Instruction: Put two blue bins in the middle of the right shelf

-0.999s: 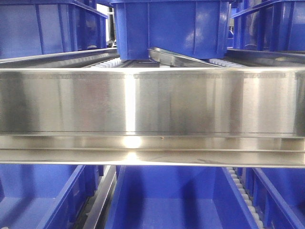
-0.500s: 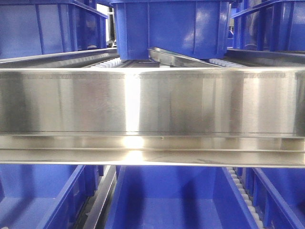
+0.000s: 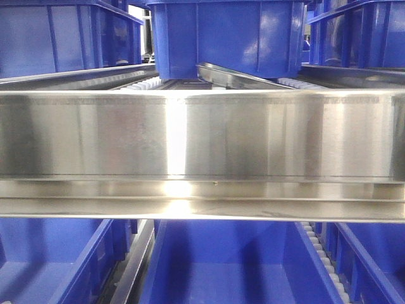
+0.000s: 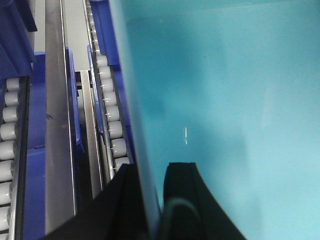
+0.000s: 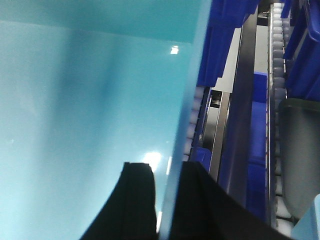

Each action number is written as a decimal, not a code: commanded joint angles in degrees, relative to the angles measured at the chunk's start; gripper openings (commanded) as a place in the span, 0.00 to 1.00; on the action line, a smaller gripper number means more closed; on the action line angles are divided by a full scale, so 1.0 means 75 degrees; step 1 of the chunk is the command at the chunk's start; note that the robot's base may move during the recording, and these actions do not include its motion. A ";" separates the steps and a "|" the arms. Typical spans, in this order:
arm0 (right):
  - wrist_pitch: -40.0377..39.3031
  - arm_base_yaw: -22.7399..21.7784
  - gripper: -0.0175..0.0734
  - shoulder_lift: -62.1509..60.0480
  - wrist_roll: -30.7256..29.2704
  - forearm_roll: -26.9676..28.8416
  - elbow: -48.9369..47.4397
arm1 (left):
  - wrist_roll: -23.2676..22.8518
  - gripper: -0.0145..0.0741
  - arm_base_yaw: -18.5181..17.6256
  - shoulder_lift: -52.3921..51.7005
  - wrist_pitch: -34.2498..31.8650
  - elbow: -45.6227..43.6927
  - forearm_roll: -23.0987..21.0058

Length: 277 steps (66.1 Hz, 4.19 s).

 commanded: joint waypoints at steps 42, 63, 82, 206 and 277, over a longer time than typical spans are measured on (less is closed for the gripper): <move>-0.0386 0.0013 0.02 -0.0129 -0.0167 -0.0050 -0.0111 | 0.0084 0.04 -0.0041 -0.0170 -0.0212 -0.0091 -0.0053; -0.0386 0.0013 0.02 -0.0129 -0.0167 -0.0050 -0.0111 | 0.0084 0.04 -0.0041 -0.0170 -0.0212 -0.0091 -0.0053; -0.0386 0.0013 0.02 -0.0129 -0.0167 -0.0050 -0.0111 | 0.0084 0.04 -0.0041 -0.0170 -0.0212 -0.0091 -0.0053; -0.0386 0.0013 0.02 -0.0129 -0.0167 -0.0050 -0.0111 | 0.0084 0.04 -0.0041 -0.0170 -0.0212 -0.0091 -0.0053; -0.0386 0.0013 0.02 -0.0129 -0.0167 -0.0050 -0.0111 | 0.0084 0.04 -0.0041 -0.0170 -0.0212 -0.0091 -0.0035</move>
